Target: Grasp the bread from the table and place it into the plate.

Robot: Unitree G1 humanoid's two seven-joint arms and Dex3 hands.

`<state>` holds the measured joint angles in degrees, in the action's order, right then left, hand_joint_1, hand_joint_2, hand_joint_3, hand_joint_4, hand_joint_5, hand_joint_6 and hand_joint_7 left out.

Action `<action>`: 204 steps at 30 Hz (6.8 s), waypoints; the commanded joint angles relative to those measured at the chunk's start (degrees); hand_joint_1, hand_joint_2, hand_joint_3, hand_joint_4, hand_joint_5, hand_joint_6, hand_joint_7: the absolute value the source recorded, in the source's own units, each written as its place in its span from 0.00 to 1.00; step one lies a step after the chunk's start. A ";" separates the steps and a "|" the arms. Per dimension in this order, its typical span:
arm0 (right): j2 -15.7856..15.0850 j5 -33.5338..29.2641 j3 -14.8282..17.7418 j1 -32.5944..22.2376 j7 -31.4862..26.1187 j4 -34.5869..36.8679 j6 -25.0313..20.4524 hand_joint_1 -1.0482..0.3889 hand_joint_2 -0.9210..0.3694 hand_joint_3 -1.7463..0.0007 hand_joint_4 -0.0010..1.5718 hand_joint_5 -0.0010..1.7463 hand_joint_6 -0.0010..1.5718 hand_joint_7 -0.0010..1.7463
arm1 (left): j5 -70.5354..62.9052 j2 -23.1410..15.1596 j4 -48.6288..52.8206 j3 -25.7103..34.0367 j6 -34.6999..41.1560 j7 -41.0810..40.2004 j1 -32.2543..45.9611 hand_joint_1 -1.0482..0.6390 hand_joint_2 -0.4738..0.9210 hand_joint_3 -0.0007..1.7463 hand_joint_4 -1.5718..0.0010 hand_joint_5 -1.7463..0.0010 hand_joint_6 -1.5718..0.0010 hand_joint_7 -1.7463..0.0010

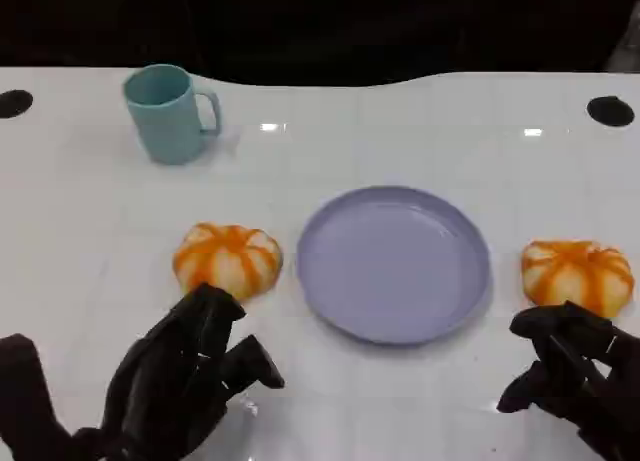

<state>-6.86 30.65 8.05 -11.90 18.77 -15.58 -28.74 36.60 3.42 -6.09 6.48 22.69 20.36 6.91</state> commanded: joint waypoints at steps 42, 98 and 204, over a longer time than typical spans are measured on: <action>0.16 -0.36 -0.26 0.97 -0.54 -0.03 0.32 0.41 0.00 0.84 0.38 0.83 0.35 0.65 | -68.83 -27.34 4.86 -13.97 -36.59 -8.86 -17.47 0.41 0.91 0.00 0.95 0.81 0.79 1.00; -0.40 0.11 0.23 -0.12 0.34 -1.16 -0.11 0.42 0.00 0.85 0.39 0.84 0.33 0.69 | -79.25 -12.13 74.13 -37.90 -25.31 -19.46 -54.98 0.47 0.95 0.01 0.73 0.95 0.72 0.99; -0.40 0.02 0.05 -0.24 -0.07 -1.23 -0.16 0.41 0.00 0.83 0.37 0.84 0.33 0.69 | -43.99 -10.21 52.92 -18.10 -42.73 9.88 -52.42 0.18 1.00 0.26 0.63 0.80 0.62 0.96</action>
<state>-6.70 30.51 7.60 -12.07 19.14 -16.60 -28.63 -12.36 -6.56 49.73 -15.15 -21.63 28.36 -48.93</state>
